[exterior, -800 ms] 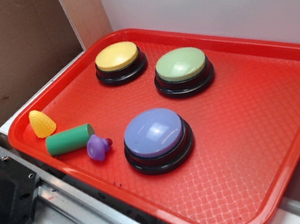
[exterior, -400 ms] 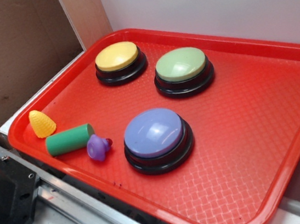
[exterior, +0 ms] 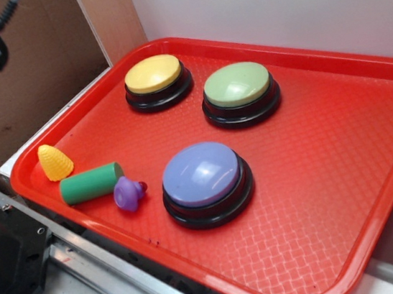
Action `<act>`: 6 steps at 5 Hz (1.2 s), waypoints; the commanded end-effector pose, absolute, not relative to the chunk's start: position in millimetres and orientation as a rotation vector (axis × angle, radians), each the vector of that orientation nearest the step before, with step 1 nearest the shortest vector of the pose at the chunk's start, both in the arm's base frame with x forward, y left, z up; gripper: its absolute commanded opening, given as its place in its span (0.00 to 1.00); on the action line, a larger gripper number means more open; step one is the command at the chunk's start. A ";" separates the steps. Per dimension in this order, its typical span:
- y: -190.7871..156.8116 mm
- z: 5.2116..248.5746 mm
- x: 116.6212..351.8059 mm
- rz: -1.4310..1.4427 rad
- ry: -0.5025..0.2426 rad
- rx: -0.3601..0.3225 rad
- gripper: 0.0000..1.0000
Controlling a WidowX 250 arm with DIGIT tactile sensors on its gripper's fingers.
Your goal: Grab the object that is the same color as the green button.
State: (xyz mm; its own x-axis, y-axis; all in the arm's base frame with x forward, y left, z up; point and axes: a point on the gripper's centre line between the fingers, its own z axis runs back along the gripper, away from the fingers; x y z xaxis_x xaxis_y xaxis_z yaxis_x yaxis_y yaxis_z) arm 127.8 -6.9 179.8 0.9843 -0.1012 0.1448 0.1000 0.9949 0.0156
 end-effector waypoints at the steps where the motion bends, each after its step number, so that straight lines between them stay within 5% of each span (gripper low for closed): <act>1: -5.9 128.2 140.2 -0.383 -0.294 -0.010 1.00; 4: 0.2 32.3 181.6 -0.476 -0.243 0.033 1.00; 6: -12.5 20.1 171.2 -0.580 -0.231 -0.019 1.00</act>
